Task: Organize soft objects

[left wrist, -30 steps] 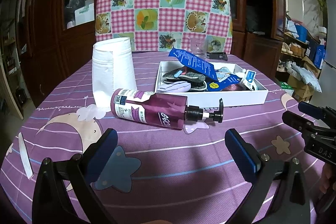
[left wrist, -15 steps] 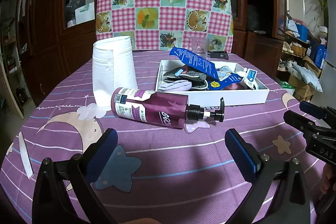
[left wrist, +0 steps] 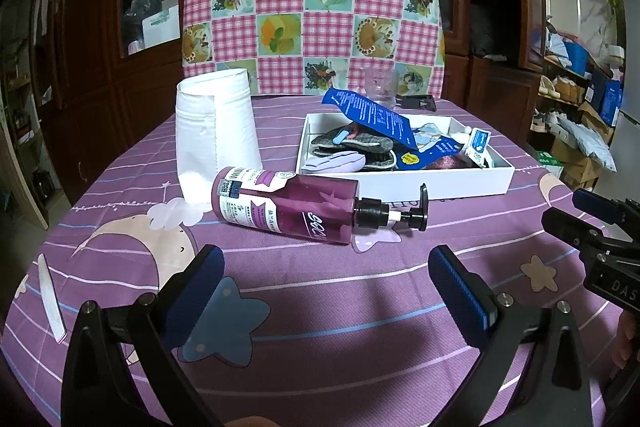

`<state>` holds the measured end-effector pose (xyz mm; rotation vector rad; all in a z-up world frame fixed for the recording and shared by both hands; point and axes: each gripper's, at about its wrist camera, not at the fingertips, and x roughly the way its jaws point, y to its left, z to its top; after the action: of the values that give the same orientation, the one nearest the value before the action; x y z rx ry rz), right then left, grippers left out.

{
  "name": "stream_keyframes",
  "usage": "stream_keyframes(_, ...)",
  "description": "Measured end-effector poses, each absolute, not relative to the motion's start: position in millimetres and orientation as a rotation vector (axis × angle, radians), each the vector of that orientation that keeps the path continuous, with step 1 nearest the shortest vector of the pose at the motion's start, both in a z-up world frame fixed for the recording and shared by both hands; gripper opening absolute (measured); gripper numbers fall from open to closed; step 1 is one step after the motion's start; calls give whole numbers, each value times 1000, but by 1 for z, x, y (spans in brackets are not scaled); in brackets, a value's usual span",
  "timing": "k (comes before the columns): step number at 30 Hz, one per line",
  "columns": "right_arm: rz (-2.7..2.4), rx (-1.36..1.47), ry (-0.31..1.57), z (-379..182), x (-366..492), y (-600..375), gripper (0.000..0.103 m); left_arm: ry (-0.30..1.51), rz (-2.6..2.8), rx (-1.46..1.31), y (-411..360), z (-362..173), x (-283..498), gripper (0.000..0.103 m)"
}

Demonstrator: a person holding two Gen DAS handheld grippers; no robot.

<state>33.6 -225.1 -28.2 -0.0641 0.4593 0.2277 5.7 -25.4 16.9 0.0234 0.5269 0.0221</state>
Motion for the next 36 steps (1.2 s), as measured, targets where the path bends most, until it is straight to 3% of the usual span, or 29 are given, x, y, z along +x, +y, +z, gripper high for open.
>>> stream_keyframes(36, 229, -67, 460, -28, 34, -225, 66, 517, 25, 23, -25, 19, 5, 103)
